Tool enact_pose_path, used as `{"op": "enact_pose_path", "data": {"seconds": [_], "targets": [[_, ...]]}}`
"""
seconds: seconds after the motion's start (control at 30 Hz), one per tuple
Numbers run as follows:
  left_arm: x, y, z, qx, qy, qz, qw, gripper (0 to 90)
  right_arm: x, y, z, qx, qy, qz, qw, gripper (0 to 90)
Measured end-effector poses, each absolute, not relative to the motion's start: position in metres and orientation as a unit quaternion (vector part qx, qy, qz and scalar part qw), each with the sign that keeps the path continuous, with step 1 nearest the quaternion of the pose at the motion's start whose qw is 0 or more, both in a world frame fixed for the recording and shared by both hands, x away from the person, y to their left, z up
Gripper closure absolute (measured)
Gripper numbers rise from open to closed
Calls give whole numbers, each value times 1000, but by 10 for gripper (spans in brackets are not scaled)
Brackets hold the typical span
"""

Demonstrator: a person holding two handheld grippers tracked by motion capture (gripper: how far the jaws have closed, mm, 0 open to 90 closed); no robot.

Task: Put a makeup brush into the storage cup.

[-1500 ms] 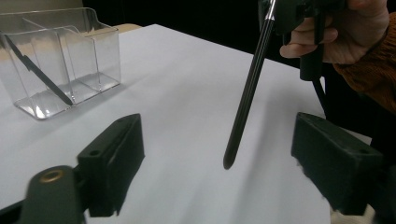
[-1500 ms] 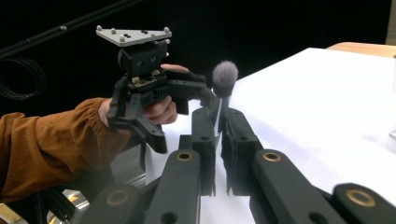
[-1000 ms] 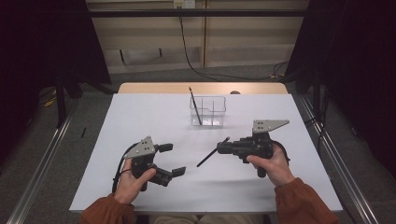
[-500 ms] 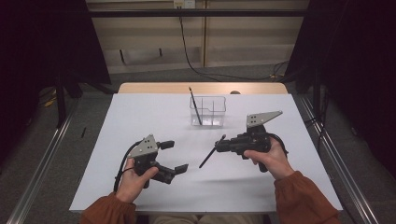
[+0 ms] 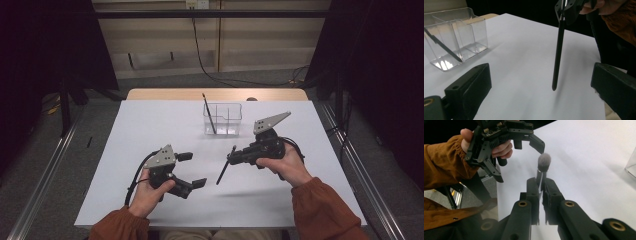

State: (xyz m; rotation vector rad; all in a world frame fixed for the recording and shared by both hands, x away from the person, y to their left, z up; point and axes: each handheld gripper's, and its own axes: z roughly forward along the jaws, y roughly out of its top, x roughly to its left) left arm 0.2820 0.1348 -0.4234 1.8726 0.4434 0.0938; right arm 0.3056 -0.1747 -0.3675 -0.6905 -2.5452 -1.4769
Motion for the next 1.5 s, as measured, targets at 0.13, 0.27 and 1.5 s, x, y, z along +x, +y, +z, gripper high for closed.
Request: {"op": "enact_pose_path", "data": {"seconds": [0.13, 0.27, 1.5], "targets": [[282, 132, -423, 800, 182, 37, 570, 27, 307, -171, -365, -226, -851, -470, 64, 836], [281, 128, -423, 803, 181, 35, 566, 26, 308, -167, -363, -225, -864, -447, 58, 837], [289, 88, -422, 824, 156, 16, 544, 375, 315, -138, -354, -197, -903, -377, 55, 837]]}}
